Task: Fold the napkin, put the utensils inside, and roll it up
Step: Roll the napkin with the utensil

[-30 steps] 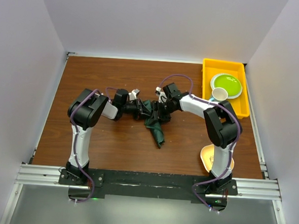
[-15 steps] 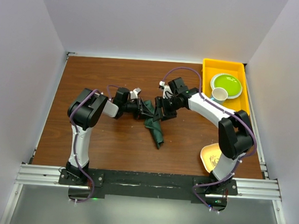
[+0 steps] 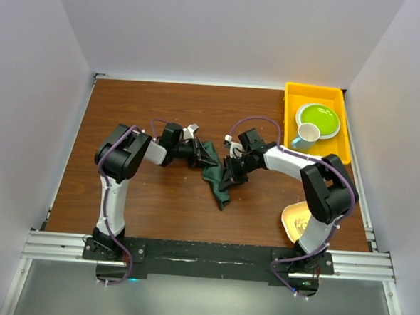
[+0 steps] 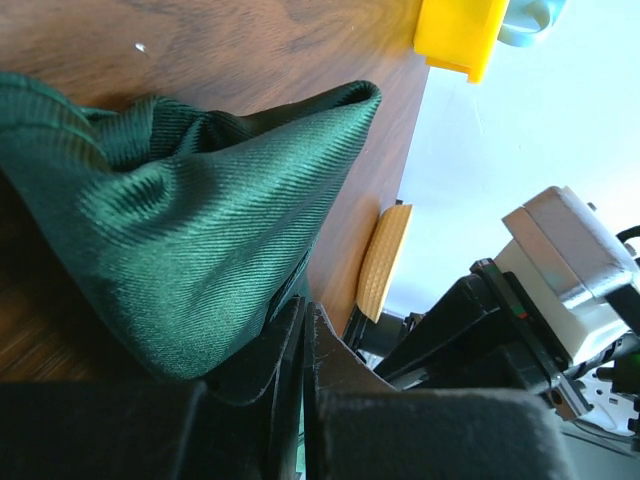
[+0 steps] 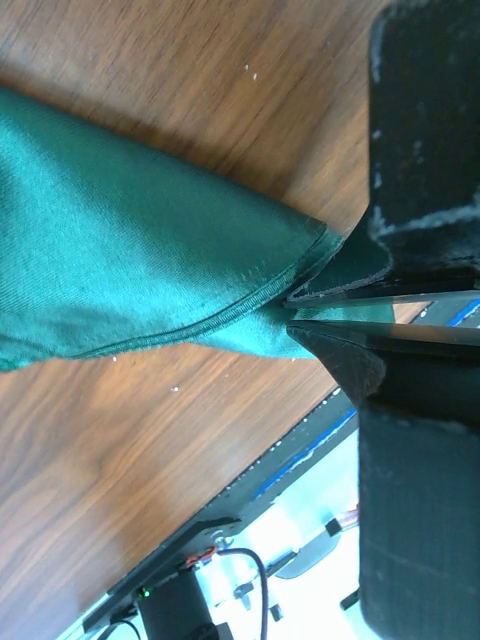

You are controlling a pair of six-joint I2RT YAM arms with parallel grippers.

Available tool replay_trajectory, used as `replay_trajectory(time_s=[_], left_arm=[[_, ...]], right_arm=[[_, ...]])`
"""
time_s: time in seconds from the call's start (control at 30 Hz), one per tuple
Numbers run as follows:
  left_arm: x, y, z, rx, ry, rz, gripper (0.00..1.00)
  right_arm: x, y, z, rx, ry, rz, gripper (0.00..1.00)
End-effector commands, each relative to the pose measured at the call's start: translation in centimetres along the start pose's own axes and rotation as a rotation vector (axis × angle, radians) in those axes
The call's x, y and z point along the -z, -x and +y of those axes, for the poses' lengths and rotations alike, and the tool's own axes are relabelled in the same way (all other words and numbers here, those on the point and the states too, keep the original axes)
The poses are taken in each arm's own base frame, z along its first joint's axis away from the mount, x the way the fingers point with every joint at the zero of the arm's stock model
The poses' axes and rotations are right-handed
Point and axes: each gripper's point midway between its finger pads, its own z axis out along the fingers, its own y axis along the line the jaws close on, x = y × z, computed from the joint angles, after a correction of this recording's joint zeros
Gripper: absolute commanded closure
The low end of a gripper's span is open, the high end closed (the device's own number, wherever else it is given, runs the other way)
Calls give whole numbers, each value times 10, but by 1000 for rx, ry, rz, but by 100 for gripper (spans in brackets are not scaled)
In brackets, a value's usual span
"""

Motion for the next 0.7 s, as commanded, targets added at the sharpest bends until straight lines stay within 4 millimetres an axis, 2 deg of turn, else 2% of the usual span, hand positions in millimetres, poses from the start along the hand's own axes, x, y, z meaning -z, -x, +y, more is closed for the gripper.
replay_trajectory(time_s=[0.0, 0.1, 0.2, 0.33, 0.47, 0.57, 0.67], left_arm=[[1, 0, 19, 0, 69, -9, 92], [1, 0, 19, 1, 68, -8, 92], [0, 2, 18, -4, 73, -6, 92], [0, 1, 20, 0, 80, -1, 92], [-1, 2, 21, 2, 84, 1, 92], [-1, 2, 19, 0, 84, 3, 92], [-1, 3, 18, -4, 86, 6, 92]], right_arm=[[23, 12, 31, 81, 65, -45, 85], [18, 3, 32, 68, 94, -28, 84], [4, -20, 22, 23, 120, 21, 85], [-8, -37, 18, 32, 115, 62, 85], [-5, -42, 11, 46, 70, 83, 85], [6, -29, 24, 88, 68, 55, 84], [9, -29, 38, 111, 89, 60, 84]])
